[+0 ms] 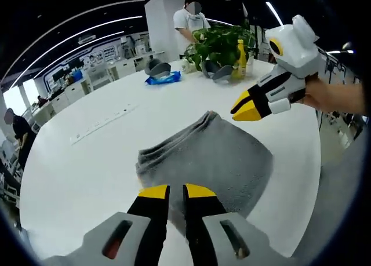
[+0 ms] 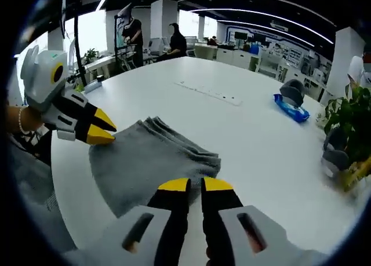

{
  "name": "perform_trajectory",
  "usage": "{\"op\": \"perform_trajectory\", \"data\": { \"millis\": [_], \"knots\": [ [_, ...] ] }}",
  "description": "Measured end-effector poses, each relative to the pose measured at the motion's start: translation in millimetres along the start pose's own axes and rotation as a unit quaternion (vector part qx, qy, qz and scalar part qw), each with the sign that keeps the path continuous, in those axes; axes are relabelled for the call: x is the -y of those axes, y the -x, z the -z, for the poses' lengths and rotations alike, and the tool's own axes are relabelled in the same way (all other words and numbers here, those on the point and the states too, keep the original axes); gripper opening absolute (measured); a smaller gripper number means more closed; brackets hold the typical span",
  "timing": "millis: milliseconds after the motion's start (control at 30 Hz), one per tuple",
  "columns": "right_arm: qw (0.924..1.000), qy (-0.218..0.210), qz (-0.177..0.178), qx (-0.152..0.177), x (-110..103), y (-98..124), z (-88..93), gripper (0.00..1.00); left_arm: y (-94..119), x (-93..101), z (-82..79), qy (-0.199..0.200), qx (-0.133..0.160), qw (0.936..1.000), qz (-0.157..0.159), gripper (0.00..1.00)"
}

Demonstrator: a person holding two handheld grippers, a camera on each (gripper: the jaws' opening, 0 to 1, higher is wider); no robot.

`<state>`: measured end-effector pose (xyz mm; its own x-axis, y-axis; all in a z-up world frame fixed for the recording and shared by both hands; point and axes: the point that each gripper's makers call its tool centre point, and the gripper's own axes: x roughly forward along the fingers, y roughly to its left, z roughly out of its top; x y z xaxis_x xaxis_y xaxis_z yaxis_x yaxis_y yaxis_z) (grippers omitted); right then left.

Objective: Fold the towel on the table until its edges align and the towel forms a compact rectangular stack.

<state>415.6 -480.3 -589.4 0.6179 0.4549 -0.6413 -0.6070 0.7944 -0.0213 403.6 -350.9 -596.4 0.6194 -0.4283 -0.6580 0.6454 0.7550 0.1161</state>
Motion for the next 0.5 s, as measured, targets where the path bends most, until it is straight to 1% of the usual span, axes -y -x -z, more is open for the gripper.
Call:
{"op": "perform_trajectory", "data": {
  "millis": [67, 167, 233, 300, 433, 500],
  "knots": [
    [1.0, 0.003, -0.007, -0.006, -11, 1, 7.2, 0.02, -5, 7.4, 8.2, -0.007, -0.015, 0.9998, 0.007, 0.1],
    [0.9994, 0.013, -0.017, -0.028, -23, -3, 24.4, 0.0, -10, 12.4, 18.1, -0.01, -0.029, 0.9995, 0.011, 0.1],
    [0.9989, 0.026, -0.014, -0.037, -24, -6, 32.4, 0.0, -15, 12.4, 25.8, -0.016, -0.038, 0.9991, 0.011, 0.09],
    [0.9987, 0.026, -0.014, -0.041, -23, -10, 35.6, 0.0, -18, 12.9, 29.1, -0.016, -0.038, 0.9991, 0.014, 0.09],
    [0.9984, 0.017, -0.014, -0.052, -20, -19, 40.7, 0.0, -22, 12.7, 29.6, -0.019, -0.03, 0.9993, 0.014, 0.07],
    [0.9983, 0.005, -0.012, -0.056, -19, -25, 43.5, 0.0, -26, 11.3, 29.8, -0.035, -0.027, 0.999, 0.008, 0.05]
  ]
}}
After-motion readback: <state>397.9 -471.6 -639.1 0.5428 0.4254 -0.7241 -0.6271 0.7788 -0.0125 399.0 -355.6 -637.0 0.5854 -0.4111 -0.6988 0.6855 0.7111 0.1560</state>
